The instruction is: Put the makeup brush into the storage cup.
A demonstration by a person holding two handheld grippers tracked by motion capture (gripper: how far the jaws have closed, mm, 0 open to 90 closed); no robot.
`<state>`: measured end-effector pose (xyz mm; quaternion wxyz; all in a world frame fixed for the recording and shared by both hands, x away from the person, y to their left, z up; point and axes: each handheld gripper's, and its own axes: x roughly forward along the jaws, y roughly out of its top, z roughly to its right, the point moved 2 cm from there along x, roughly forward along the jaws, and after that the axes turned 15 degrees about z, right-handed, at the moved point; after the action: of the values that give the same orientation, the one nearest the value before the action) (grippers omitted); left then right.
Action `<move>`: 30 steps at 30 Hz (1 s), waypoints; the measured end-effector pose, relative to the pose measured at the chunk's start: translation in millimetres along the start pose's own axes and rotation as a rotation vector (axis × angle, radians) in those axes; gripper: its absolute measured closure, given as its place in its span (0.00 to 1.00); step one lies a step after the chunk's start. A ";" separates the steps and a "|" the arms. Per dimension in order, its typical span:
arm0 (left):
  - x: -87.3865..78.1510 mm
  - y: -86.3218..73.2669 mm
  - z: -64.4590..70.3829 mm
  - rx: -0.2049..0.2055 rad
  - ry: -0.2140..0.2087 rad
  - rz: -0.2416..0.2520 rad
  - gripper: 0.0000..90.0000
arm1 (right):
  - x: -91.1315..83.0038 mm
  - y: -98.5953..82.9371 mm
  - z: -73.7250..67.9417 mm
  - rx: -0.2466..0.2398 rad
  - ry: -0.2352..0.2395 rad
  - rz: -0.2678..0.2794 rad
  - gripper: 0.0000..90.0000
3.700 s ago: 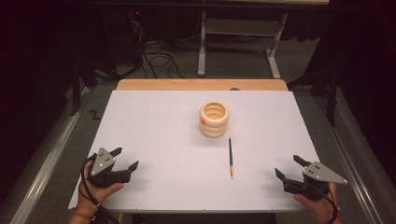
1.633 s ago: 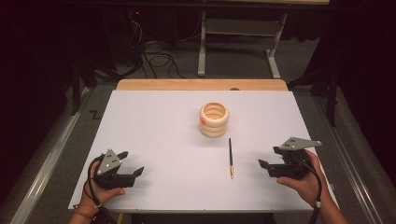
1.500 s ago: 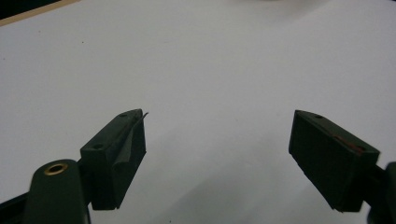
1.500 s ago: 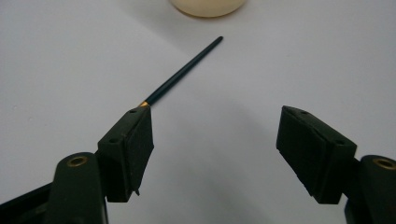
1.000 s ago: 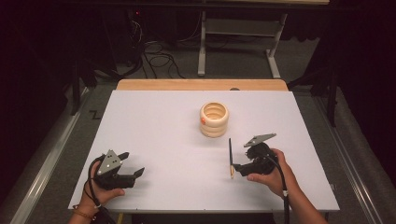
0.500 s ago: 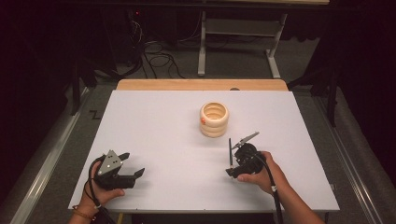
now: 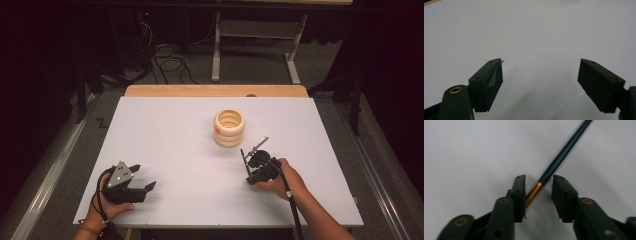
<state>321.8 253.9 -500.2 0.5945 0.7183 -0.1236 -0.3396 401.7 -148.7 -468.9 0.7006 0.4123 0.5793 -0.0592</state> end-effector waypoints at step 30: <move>69.4 56.3 67.0 0.180 -0.302 -0.058 0.30 | -17.5 27.0 -20.8 -0.357 0.024 -0.065 0.95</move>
<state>343.3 147.2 -475.2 0.4926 0.7126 -0.2205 -0.4483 395.3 -124.5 -439.8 0.7535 0.2631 0.6019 0.0271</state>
